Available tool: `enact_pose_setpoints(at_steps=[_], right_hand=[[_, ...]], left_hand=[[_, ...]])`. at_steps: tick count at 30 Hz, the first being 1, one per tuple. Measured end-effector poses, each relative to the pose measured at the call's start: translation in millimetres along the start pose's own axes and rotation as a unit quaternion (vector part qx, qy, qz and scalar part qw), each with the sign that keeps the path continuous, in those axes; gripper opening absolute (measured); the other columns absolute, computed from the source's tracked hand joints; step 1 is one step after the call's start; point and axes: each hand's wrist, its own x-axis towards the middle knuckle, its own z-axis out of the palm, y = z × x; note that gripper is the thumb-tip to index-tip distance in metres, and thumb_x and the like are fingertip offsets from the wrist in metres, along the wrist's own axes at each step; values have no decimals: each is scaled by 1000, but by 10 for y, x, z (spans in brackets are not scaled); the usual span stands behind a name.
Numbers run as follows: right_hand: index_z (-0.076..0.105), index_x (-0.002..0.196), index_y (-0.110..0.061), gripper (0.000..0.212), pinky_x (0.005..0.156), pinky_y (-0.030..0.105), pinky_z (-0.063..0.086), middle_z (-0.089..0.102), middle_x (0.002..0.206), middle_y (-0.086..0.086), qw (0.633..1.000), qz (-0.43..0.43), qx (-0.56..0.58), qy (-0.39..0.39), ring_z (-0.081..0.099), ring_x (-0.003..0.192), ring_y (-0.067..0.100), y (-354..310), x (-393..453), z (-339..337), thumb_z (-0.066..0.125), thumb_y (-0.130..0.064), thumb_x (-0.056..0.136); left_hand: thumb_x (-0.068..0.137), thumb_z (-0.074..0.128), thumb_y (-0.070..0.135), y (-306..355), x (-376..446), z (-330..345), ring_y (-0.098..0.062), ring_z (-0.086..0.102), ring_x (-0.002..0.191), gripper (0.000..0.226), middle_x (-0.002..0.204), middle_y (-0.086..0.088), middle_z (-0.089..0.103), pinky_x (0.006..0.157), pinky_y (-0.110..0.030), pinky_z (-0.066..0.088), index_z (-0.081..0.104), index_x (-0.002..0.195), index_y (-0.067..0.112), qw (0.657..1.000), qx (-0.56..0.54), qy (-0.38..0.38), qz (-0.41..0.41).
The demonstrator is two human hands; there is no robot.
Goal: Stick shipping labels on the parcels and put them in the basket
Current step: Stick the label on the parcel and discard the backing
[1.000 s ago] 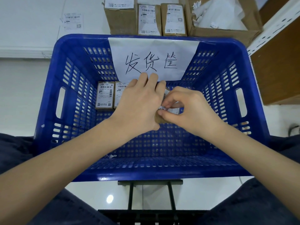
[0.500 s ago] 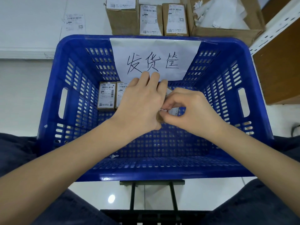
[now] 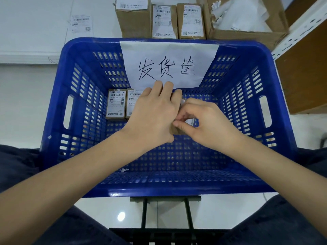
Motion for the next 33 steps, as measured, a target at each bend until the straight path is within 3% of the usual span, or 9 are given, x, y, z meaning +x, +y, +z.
enact_pose_setpoints(at_steps=[4, 8, 11, 14, 18, 23, 28, 33], right_hand=[[66, 80, -7, 11, 71, 41, 56, 60, 80, -2, 1000, 2, 9, 7, 62, 72, 15, -8, -10, 41, 64, -17, 79], [64, 78, -7, 7, 71, 33, 52, 63, 79, 0, 999, 15, 16, 26, 59, 71, 9, -23, -45, 99, 64, -14, 78], [60, 72, -9, 5, 63, 32, 50, 60, 74, 0, 998, 18, 15, 51, 57, 66, 12, -62, -82, 161, 61, -12, 76], [44, 68, -18, 19, 53, 27, 41, 46, 68, -6, 997, 7, -18, 69, 44, 56, 12, -84, -87, 228, 60, -8, 74], [51, 68, -8, 8, 49, 36, 47, 51, 68, 2, 998, 11, -36, 54, 46, 54, 16, -84, -94, 227, 57, -9, 74], [55, 70, -3, 10, 54, 42, 48, 57, 72, 7, 998, 17, -34, 45, 51, 59, 21, -84, -73, 174, 55, -13, 73], [58, 69, -6, 11, 56, 42, 50, 57, 72, 1, 998, 15, -30, 51, 53, 62, 17, -56, -58, 131, 59, -16, 72], [56, 76, -10, 28, 63, 35, 50, 57, 75, -2, 999, 22, 4, 47, 54, 70, 14, -83, -46, 93, 55, -38, 75]], left_hand=[[31, 85, 43, 18, -1, -5, -29, 54, 89, 95, 98, -12, 56, 70, -36, 45, 60, 112, 2, 999, 23, -18, 16], [19, 83, 40, 13, 7, 3, -31, 57, 79, 94, 88, -13, 59, 63, -33, 46, 65, 102, -1, 1000, 18, 10, 3], [18, 82, 40, 31, 2, 15, -30, 58, 76, 93, 85, -12, 59, 61, -31, 45, 66, 100, 0, 1000, 24, 11, 9], [26, 82, 36, 61, -11, 48, -30, 57, 76, 84, 85, -12, 58, 60, -31, 44, 66, 100, 0, 999, 26, 18, 16], [30, 82, 37, 69, -8, 72, -31, 57, 75, 81, 84, -13, 58, 60, -32, 44, 65, 100, -1, 999, 19, 30, 22], [27, 81, 40, 37, 12, 82, -32, 57, 76, 90, 86, -14, 59, 62, -33, 46, 65, 104, -3, 999, -5, 33, 9], [29, 82, 41, -11, 13, 79, -34, 58, 79, 93, 90, -16, 59, 65, -35, 49, 63, 108, -4, 999, -28, 34, 0], [41, 79, 42, -32, 19, 79, -35, 57, 80, 85, 91, -17, 59, 66, -39, 49, 62, 110, -4, 998, -38, 48, 0]])
